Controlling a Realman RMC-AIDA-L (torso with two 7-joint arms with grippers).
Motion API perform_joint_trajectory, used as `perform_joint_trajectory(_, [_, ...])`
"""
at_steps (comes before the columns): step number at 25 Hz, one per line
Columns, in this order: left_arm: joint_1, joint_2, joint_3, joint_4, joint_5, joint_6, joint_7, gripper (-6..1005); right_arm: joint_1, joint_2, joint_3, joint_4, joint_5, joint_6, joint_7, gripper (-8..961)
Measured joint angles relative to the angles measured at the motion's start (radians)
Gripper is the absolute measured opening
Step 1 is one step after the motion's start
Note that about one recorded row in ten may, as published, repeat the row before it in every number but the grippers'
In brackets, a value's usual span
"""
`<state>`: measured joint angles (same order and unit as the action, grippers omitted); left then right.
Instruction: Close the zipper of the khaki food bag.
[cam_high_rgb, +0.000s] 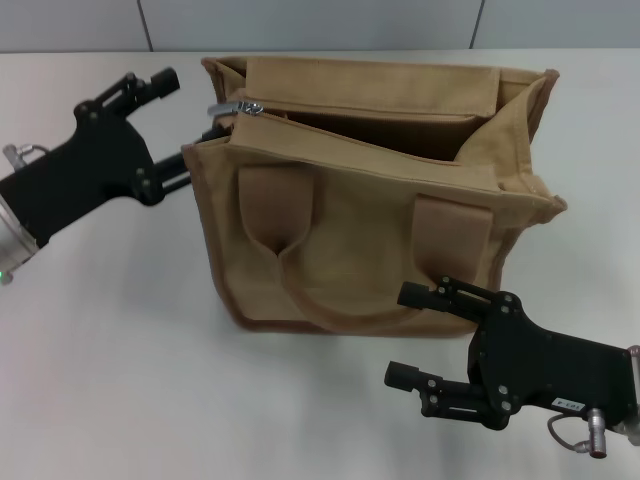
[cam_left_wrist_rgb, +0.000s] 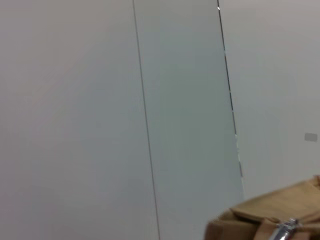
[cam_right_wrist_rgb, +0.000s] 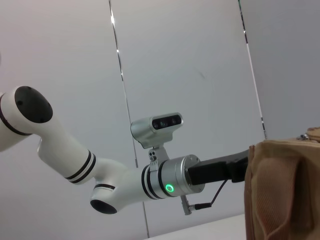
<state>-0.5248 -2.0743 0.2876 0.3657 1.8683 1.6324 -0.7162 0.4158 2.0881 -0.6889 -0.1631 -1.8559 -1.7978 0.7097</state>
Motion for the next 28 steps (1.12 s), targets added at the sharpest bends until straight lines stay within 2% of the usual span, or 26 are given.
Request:
perform_joint_trajectory(8, [-0.030,0.000,0.002,-0.027,-0.010,-0.074,0.006,792,-0.005,0.000,0.012,0.029,0.000,0.003,-0.001,784])
perform_joint_trajectory(14, [-0.023,0.001,0.005,-0.028,-0.006,-0.074,0.006,788,-0.006,-0.001,0.012,0.036,0.000,0.003,-0.001,783])
perform_joint_trajectory(19, [-0.012,0.001,0.065,-0.028,-0.003,-0.058,0.020,776,-0.001,0.000,0.013,0.038,0.001,0.003,-0.001,783])
perform_joint_trajectory(23, [-0.019,-0.001,0.067,-0.038,-0.049,-0.011,0.018,740,0.006,-0.001,0.014,0.039,0.010,0.004,-0.002,783])
perform_joint_trajectory(28, [-0.018,-0.001,0.066,-0.057,-0.128,-0.014,0.016,710,0.010,0.000,0.014,0.039,0.011,0.005,-0.004,783])
